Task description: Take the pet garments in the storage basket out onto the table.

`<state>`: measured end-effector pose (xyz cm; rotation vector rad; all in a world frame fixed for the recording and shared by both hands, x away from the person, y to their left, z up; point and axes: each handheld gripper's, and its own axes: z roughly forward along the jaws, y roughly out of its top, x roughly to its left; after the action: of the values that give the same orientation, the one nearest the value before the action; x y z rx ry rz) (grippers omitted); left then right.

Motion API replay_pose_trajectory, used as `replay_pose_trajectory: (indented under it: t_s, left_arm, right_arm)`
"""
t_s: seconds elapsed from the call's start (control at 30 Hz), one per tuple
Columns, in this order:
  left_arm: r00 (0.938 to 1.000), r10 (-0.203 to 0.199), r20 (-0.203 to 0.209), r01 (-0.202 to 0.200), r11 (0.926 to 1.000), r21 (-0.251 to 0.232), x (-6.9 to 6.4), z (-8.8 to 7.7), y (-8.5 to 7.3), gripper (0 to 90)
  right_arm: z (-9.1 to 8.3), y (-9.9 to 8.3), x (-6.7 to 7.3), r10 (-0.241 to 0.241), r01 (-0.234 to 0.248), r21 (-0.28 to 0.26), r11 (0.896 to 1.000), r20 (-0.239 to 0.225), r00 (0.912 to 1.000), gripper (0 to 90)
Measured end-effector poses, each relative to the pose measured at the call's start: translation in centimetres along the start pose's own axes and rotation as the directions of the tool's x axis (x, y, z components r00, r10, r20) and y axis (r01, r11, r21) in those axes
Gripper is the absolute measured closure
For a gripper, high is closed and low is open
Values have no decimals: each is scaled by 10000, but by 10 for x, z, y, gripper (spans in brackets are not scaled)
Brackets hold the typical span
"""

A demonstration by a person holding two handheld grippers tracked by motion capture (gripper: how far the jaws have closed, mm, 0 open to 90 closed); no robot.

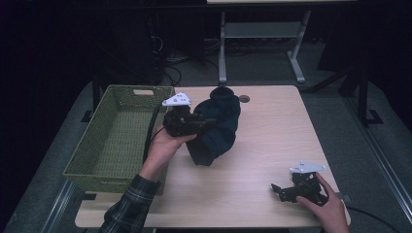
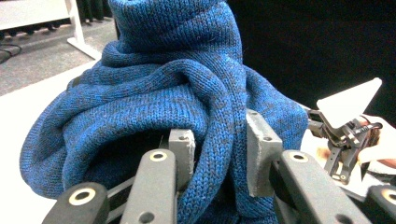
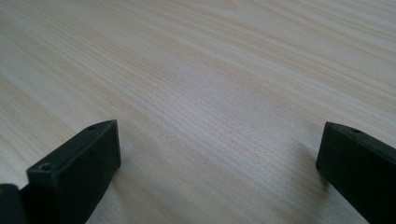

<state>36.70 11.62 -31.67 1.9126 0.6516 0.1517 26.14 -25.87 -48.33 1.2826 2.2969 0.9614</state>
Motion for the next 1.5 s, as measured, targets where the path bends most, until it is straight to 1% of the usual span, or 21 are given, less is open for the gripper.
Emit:
replay_pose_trajectory:
  t_s: [0.17, 0.37, 0.43, 0.47, 0.53, 0.63, 0.67, 0.83, 0.9, 0.93, 1.0, 1.1, 1.17, 1.2, 1.23, 1.27, 1.33, 1.37, 1.43, 1.47, 1.5]
  left_arm:
    - [10000, 26, 81, -28, 9997, 242, -5, 21, -4, 680]
    - [9998, 57, 201, -71, 9976, 689, -10, 50, -14, 680]
    - [9997, 71, 254, -94, 9957, 921, -12, 60, -18, 680]
    - [9996, -21, 273, -5, 9956, 934, -13, 66, -20, 680]
    - [9995, -57, 304, 24, 9940, 1095, -14, 76, -25, 680]
    - [9993, -50, 375, -5, 9893, 1460, -16, 91, -32, 680]
    - [9993, 43, 367, -101, 9873, 1583, -16, 96, -35, 680]
    - [9991, -20, 421, -67, 9788, 2046, -20, 120, -49, 680]
    - [9992, 43, 410, -133, 9749, 2224, -21, 130, -55, 680]
    - [9991, 12, 418, -109, 9726, 2323, -23, 135, -58, 679]
    - [9989, 225, 402, -322, 9655, 2583, -24, 144, -63, 679]
    - [9991, 109, 415, -221, 9599, 2795, -26, 155, -71, 674]
    - [9990, 167, 406, -277, 9565, 2903, -25, 161, -76, 667]
    - [9986, 262, 459, -389, 9516, 3050, -24, 163, -78, 660]
    - [9989, 177, 442, -305, 9504, 3095, -25, 166, -80, 647]
    - [9984, 311, 479, -448, 9470, 3182, -23, 167, -82, 629]
    - [9984, 145, 544, -308, 9493, 3129, -23, 169, -83, 574]
    - [9985, 60, 552, -225, 9528, 3027, -23, 169, -82, 522]
    - [9983, 135, 567, -299, 9533, 3004, -26, 167, -81, 427]
    - [9981, 253, 559, -409, 9530, 3001, -27, 166, -79, 380]
    - [9980, 272, 575, -432, 9535, 2982, -28, 164, -78, 353]
  right_arm:
    - [0, 0, 0, -7, 7, 1, 10000, -1, 10000, 0]
    - [0, 0, 0, -4, 4, -7, 10000, -5, 10000, 0]
    - [0, 0, 0, -15, 15, -10, 10000, 0, 10000, 0]
    - [0, 0, 0, -23, 23, -11, 10000, 1, 10000, 0]
    - [0, 0, 0, -24, 24, -8, 10000, 0, 10000, 0]
    - [0, 0, 0, -29, 29, 2, 10000, 1, 10000, 0]
    - [0, 0, 0, -43, 43, -3, 10000, -1, 10000, 0]
    - [0, 0, 0, -16, 16, 11, 10000, -10, 10000, 0]
    - [0, 0, 0, -4, 4, 8, 10000, -21, 10000, 0]
    - [0, 0, 0, -20, 20, 10, 10000, -19, 10000, 0]
    - [0, 0, 0, -12, 12, 9, 10000, -15, 10000, 0]
    - [0, 0, 0, -36, 36, 14, 10000, -9, 10000, 0]
    - [0, 0, 0, -27, 27, 13, 10000, -14, 10000, 0]
    - [0, 0, 0, -23, 23, 13, 10000, -14, 10000, 0]
    - [0, 0, 0, -25, 25, 12, 10000, -13, 10000, 0]
    - [0, 0, 0, -46, 46, 18, 10000, -10, 10000, 0]
    - [0, 0, 0, -44, 44, 19, 10000, -12, 10000, 0]
    - [0, 0, 0, -46, 47, 16, 10000, -10, 10000, 0]
    - [0, 0, 0, -46, 46, 16, 10000, -11, 10000, 0]
    - [0, 0, 0, -47, 47, 18, 10000, -12, 10000, 0]
    - [0, 0, 0, -30, 30, 11, 10000, -15, 10000, 0]
